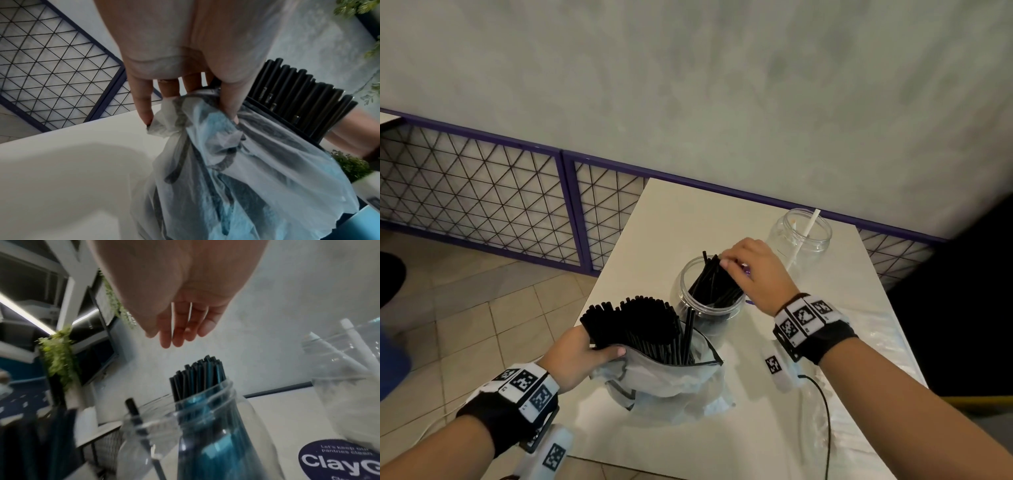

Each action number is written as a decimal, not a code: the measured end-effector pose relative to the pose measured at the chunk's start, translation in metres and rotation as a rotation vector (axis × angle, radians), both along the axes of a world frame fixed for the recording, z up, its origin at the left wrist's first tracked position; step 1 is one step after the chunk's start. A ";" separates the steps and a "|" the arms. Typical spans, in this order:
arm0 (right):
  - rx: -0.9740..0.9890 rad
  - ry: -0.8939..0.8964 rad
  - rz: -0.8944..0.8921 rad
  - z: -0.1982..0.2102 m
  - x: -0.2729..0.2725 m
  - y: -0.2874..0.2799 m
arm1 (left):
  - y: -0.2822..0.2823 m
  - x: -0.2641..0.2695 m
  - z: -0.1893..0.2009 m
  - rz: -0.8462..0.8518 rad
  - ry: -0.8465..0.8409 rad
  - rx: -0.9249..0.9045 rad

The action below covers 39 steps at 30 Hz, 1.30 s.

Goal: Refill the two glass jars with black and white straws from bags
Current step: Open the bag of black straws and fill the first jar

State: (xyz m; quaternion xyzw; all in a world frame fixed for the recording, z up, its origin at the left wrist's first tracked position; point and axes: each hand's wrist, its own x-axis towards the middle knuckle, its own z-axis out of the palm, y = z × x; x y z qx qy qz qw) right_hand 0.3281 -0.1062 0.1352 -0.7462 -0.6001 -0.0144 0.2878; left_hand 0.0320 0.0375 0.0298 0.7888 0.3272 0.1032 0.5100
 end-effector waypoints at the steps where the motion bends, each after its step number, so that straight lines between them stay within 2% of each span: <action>1: -0.034 -0.016 0.043 0.000 -0.006 -0.008 | 0.000 0.000 0.000 0.000 0.003 0.004; 6: -0.268 -0.174 0.204 -0.020 -0.029 -0.023 | -0.001 0.001 0.000 -0.010 0.021 0.017; 10: -0.371 -0.051 0.154 -0.015 -0.039 -0.012 | -0.001 -0.001 0.001 0.005 0.014 -0.013; 14: -0.293 0.000 0.072 0.003 -0.041 0.003 | -0.003 -0.001 0.002 0.003 0.024 0.007; 17: -0.232 -0.050 0.004 0.019 -0.035 0.025 | -0.002 -0.001 0.000 0.009 0.036 0.016; 20: -0.280 -0.108 -0.069 0.025 -0.021 0.049 | -0.002 -0.002 0.002 -0.008 0.034 0.011; 25: -0.273 -0.143 -0.193 0.014 -0.009 0.055 | -0.002 -0.001 0.003 -0.002 0.019 0.006; 27: -0.219 -0.127 -0.180 0.009 -0.008 0.044 | -0.003 -0.001 0.003 0.008 0.017 -0.005; 32: -0.289 -0.119 -0.135 -0.013 -0.011 0.019 | -0.004 0.000 0.003 0.011 0.022 0.009; 39: 0.082 0.120 -0.175 -0.033 -0.007 0.015 | -0.005 0.001 0.005 0.016 0.029 0.006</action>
